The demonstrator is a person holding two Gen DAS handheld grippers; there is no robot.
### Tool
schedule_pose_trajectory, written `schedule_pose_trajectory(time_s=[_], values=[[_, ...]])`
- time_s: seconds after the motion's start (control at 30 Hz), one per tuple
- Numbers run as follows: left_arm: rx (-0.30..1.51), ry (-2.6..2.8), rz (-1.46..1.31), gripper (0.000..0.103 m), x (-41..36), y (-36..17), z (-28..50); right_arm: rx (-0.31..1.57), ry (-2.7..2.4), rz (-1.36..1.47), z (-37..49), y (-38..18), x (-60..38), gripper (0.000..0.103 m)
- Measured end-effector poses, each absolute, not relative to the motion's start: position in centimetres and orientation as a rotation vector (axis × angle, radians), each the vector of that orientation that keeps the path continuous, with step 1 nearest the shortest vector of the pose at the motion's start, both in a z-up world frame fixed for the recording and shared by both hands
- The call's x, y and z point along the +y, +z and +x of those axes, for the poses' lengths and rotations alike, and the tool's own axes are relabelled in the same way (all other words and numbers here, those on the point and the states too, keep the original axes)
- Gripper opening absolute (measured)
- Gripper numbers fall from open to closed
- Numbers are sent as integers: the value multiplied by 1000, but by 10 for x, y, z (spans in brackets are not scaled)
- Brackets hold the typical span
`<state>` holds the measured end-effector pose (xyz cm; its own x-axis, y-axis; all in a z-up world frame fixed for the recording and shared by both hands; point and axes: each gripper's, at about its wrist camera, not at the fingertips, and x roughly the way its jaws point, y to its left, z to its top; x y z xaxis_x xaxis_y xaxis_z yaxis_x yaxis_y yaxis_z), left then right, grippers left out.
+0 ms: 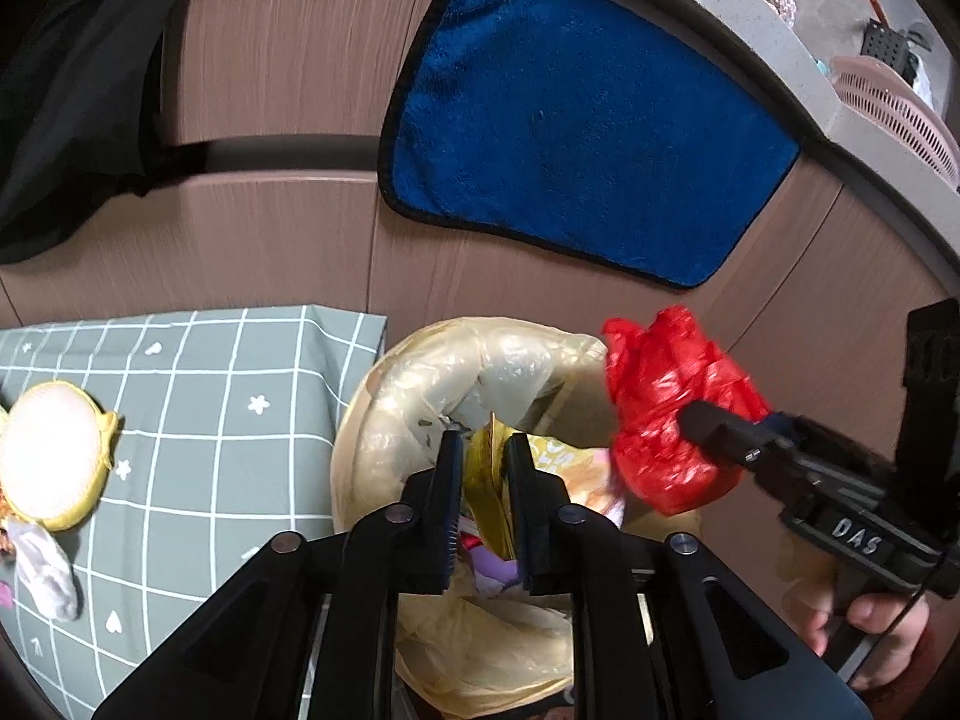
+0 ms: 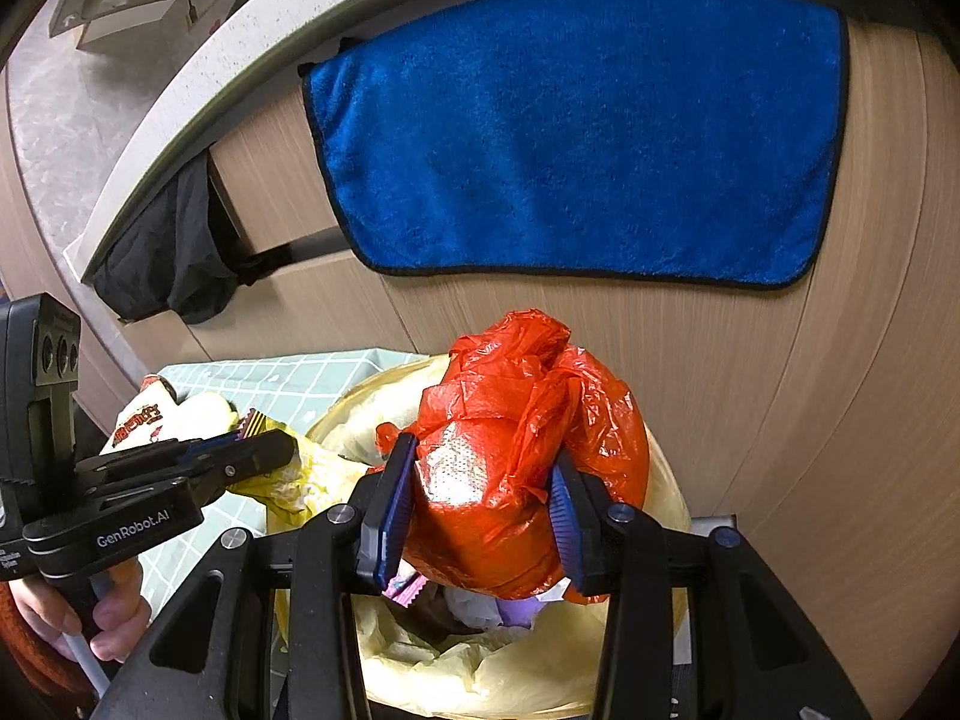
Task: Collect trash
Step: 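Release the red bag and yellow wrapper into the bin with both grippers, then grasp the white tissue with the right gripper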
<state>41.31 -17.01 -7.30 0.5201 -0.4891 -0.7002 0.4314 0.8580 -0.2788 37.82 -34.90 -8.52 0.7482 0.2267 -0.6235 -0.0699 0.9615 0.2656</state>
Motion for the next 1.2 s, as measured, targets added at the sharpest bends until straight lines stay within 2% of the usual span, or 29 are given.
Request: schedule_pose_trajectory(time_s=[0.07, 0.17, 0.33, 0.7, 0.97, 1.2], values=[[867, -573, -84, 32, -168, -72, 412, 724, 179, 244, 379, -89, -348, 44], [858, -581, -104, 37, -163, -68, 409, 740, 184, 251, 379, -93, -346, 49], [810, -531, -105, 38, -148, -56, 400, 737, 173, 232, 376, -87, -340, 54], [595, -387, -53, 38, -82, 5, 350, 653, 243, 164, 363, -41, -292, 54], [507, -244, -153, 38, 14, 38, 332, 583, 352, 95, 363, -9, -222, 54], [528, -33, -236, 39, 116, 23, 330, 592, 436, 59, 378, -5, -161, 54]])
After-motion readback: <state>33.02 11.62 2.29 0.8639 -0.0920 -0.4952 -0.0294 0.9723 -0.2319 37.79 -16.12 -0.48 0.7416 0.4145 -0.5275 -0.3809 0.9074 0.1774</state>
